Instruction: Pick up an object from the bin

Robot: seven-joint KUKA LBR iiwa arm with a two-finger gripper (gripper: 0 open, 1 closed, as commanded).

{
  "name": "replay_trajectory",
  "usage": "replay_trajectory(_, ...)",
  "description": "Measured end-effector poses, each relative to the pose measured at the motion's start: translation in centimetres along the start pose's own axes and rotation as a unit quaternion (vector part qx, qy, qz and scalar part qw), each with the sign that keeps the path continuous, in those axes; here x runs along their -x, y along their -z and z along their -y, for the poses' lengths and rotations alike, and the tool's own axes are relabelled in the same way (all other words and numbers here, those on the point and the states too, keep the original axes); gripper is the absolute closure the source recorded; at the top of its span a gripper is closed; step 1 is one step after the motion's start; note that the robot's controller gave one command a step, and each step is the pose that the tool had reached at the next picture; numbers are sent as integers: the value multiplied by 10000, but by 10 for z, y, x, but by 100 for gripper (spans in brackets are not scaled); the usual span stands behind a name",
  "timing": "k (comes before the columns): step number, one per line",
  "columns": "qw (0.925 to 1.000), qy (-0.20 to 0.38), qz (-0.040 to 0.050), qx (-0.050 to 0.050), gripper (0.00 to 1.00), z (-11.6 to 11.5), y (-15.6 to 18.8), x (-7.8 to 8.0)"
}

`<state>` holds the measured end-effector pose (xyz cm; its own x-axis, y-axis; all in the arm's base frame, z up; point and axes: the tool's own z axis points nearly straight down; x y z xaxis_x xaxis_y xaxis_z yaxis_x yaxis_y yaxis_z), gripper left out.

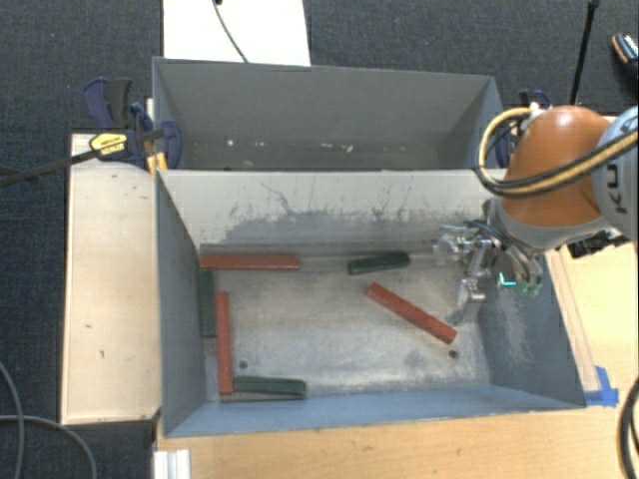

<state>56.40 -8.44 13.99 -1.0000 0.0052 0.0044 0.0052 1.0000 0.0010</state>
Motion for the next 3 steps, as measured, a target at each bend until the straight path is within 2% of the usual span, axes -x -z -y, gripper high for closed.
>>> replay_trajectory(1, 9991, -424, -5, 3, 0, 4, -73, -35)
replay_trajectory(2, 9992, -402, 39, -4, 100, 4, -69, -31)
replay_trajectory(3, 9995, -297, 76, -10, 100, 0, 73, -28)
